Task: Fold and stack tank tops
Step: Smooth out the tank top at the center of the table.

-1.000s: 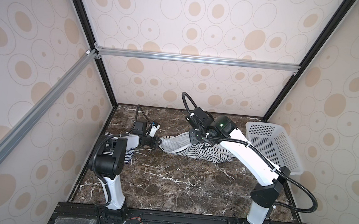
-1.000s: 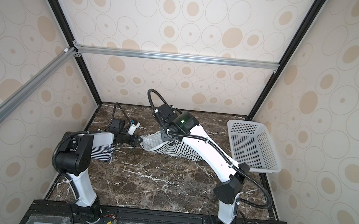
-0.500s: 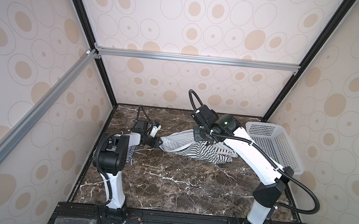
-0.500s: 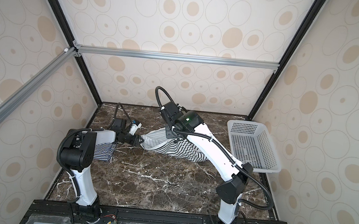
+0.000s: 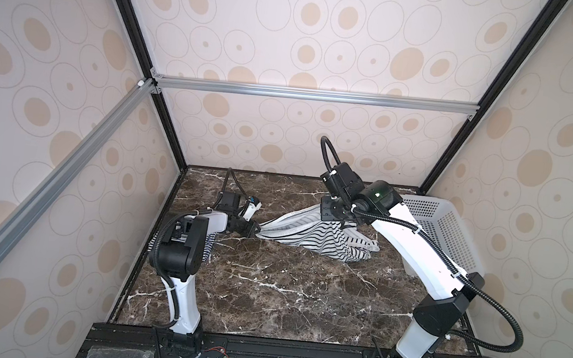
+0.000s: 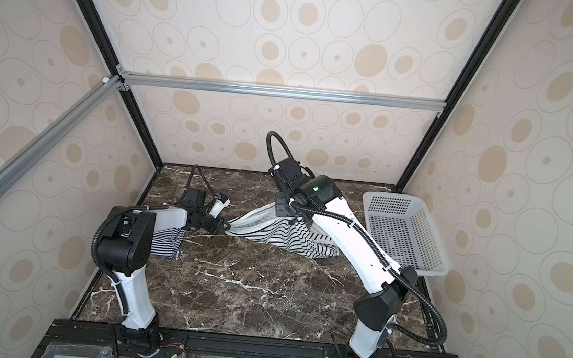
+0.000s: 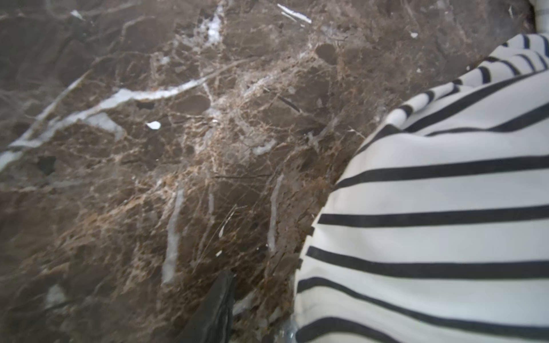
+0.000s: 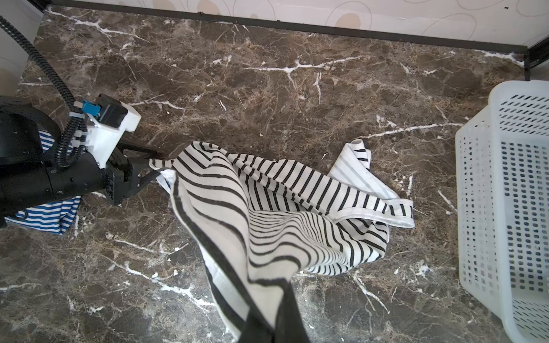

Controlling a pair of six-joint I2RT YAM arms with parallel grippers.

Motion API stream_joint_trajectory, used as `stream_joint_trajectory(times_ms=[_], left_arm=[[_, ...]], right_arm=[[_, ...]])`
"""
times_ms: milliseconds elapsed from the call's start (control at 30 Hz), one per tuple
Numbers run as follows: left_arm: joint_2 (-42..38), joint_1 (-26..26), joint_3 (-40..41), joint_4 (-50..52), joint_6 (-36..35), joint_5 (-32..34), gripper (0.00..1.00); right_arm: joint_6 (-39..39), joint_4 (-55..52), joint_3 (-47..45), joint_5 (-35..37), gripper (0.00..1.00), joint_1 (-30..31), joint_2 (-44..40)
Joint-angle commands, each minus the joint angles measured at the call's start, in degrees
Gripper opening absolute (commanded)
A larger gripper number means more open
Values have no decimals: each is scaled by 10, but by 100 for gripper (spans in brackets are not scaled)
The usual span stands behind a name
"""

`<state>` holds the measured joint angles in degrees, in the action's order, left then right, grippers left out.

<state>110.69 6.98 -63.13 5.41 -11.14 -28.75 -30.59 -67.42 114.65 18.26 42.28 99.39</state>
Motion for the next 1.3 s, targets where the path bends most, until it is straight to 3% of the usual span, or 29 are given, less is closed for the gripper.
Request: stream_joint_trajectory(times_ms=[0,167,300,533,967,1267], left_arm=[[8,4,-2,59,-18,10,32],[1,4,-17,98,-47,7,11],[-22,5,-26,135,-63,-13,0],[-127,-1,-54,212,-78,-15,0],[-306,-6,-243,330,-42,15,0],[-407,-6,-292,376,-37,54,0]], right_arm=[[-3,-3,-8,8,0,-9,-32],[2,-3,-19,7,0,-27,-53],[6,-5,-26,7,0,-38,-63],[23,-6,-39,1,0,-55,-85],[77,8,13,-7,0,-69,-98],[88,41,43,-97,0,-69,-151]])
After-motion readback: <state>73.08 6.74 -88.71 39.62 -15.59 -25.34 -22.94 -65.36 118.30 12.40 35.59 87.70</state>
